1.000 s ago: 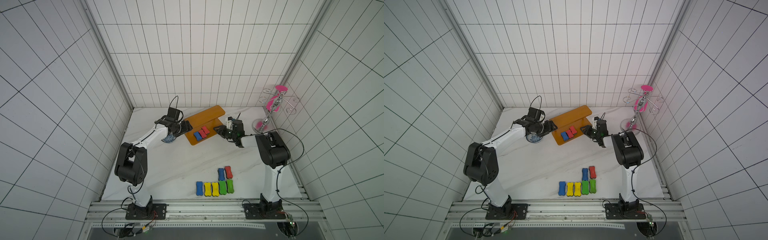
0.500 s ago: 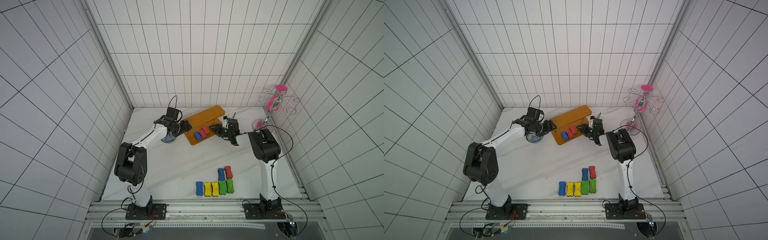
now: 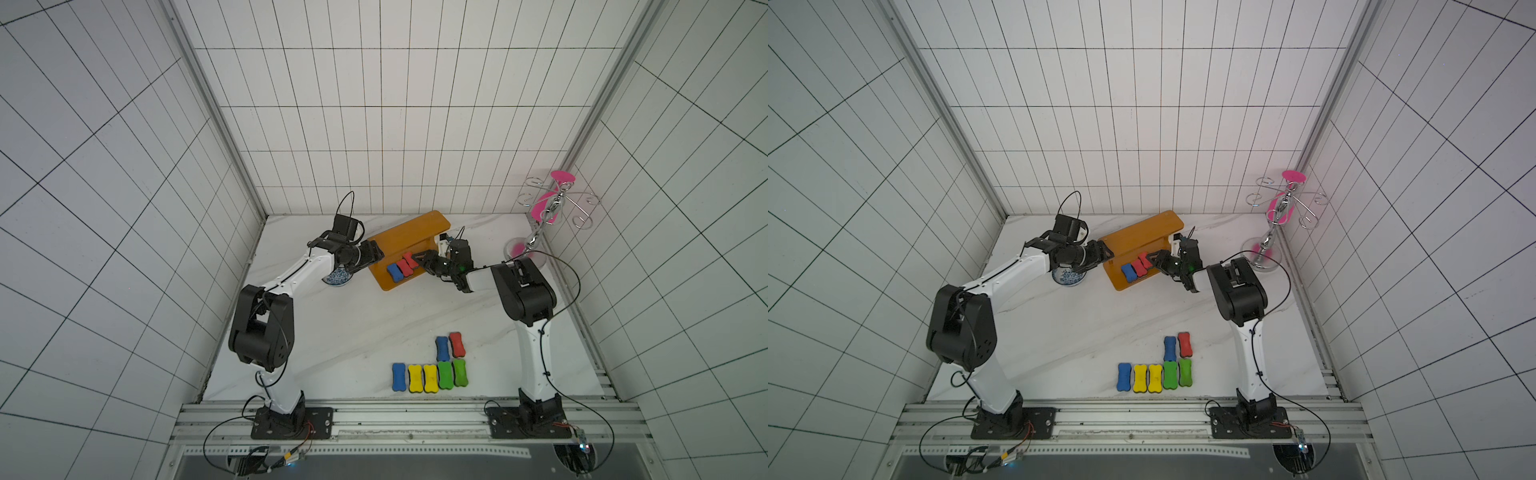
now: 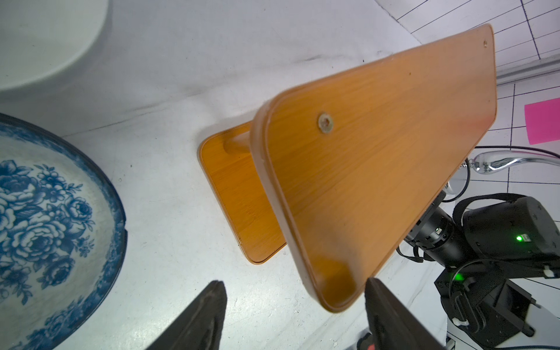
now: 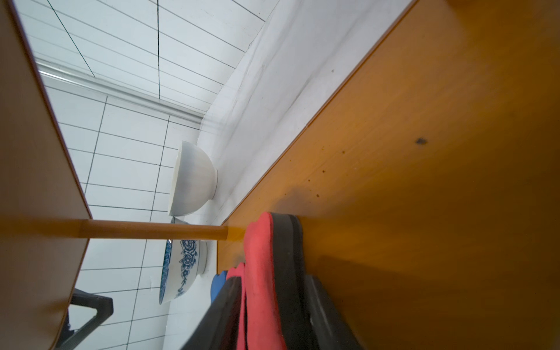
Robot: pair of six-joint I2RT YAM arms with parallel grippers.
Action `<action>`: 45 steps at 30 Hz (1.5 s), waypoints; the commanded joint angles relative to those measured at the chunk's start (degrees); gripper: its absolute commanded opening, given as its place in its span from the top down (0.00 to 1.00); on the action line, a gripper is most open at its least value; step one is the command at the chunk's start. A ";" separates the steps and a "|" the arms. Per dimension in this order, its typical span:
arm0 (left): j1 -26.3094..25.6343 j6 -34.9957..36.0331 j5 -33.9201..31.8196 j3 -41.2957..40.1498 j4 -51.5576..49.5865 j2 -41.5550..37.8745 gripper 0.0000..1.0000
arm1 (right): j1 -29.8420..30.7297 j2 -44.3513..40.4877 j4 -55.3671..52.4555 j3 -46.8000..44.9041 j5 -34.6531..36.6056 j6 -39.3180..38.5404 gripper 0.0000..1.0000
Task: Remove the whiteboard erasers from the shelf
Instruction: Pick up the whiteboard eraser from the shelf.
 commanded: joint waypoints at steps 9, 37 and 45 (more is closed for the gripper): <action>1.03 1.14 0.05 -0.45 0.18 0.59 0.24 | 0.38 -1.10 -11.84 -1.71 4.94 -6.39 1.00; 0.81 2.43 -0.54 -10.80 -2.43 -13.17 0.25 | 28.10 -60.55 -27.15 -44.13 46.59 16.91 1.00; 0.97 3.84 0.03 -13.96 -2.67 -16.89 0.25 | 44.04 -66.80 -36.08 -48.78 57.96 24.22 1.00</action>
